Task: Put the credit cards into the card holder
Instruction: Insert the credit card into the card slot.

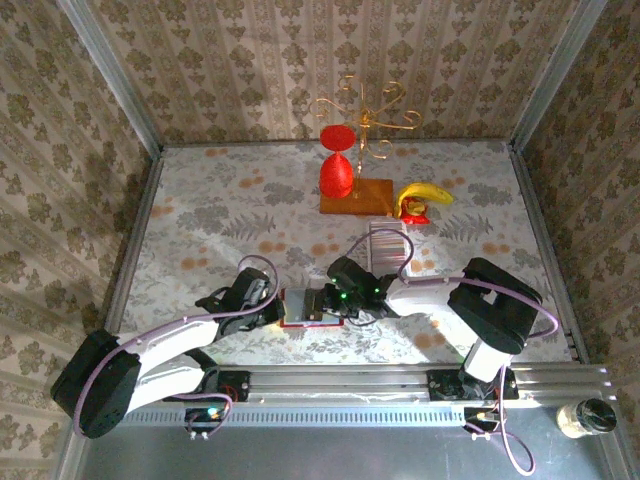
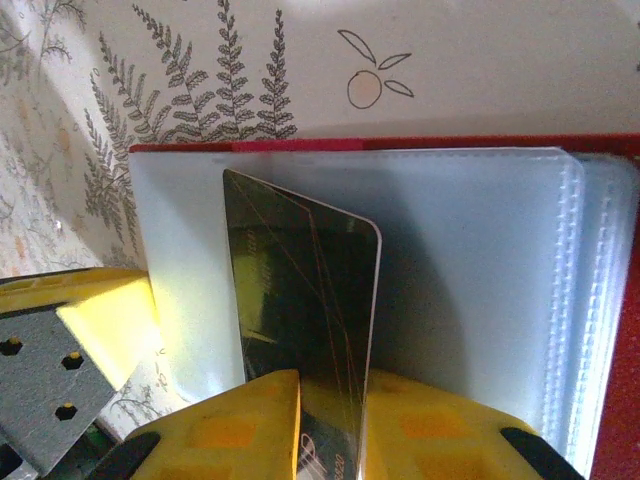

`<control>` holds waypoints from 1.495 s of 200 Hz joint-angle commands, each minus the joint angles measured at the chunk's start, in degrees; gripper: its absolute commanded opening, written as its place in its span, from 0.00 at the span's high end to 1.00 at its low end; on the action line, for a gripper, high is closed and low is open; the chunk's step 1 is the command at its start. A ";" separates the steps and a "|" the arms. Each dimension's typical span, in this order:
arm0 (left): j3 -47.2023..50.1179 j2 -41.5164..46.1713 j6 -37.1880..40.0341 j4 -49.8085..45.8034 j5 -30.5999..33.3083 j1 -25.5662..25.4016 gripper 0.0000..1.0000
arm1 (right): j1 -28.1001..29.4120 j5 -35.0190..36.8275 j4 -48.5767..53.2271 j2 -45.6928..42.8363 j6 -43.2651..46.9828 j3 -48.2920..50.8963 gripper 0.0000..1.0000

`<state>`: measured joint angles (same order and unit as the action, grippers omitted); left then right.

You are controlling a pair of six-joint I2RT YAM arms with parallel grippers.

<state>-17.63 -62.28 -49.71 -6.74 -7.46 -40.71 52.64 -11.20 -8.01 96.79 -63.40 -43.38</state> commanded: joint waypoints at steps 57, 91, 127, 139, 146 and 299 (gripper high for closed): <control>1.99 -2.31 -0.56 -1.40 0.26 -1.30 0.89 | 0.68 -1.64 6.16 2.25 5.41 -5.80 0.79; 1.89 -2.31 -0.34 -1.57 0.43 -1.37 0.89 | 1.06 -1.70 10.87 3.25 7.91 -8.63 0.77; 2.33 -1.88 -0.34 -1.61 0.41 -1.31 0.89 | 1.06 4.01 16.25 1.14 8.84 -8.98 0.65; 2.33 -1.71 -0.30 -1.69 0.39 -1.38 0.89 | 1.06 4.24 16.87 1.33 9.24 -9.56 0.65; 2.42 -1.62 -0.30 -1.77 0.41 -1.34 0.89 | 1.06 4.10 17.27 1.76 9.45 -10.04 0.67; 2.77 -1.53 -0.87 -1.35 0.35 -1.52 0.89 | 3.33 0.92 12.38 7.67 9.22 -14.90 0.76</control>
<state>-17.30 -62.24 -49.78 -5.82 -6.83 -41.30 55.13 -9.50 5.82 103.68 -54.52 -57.19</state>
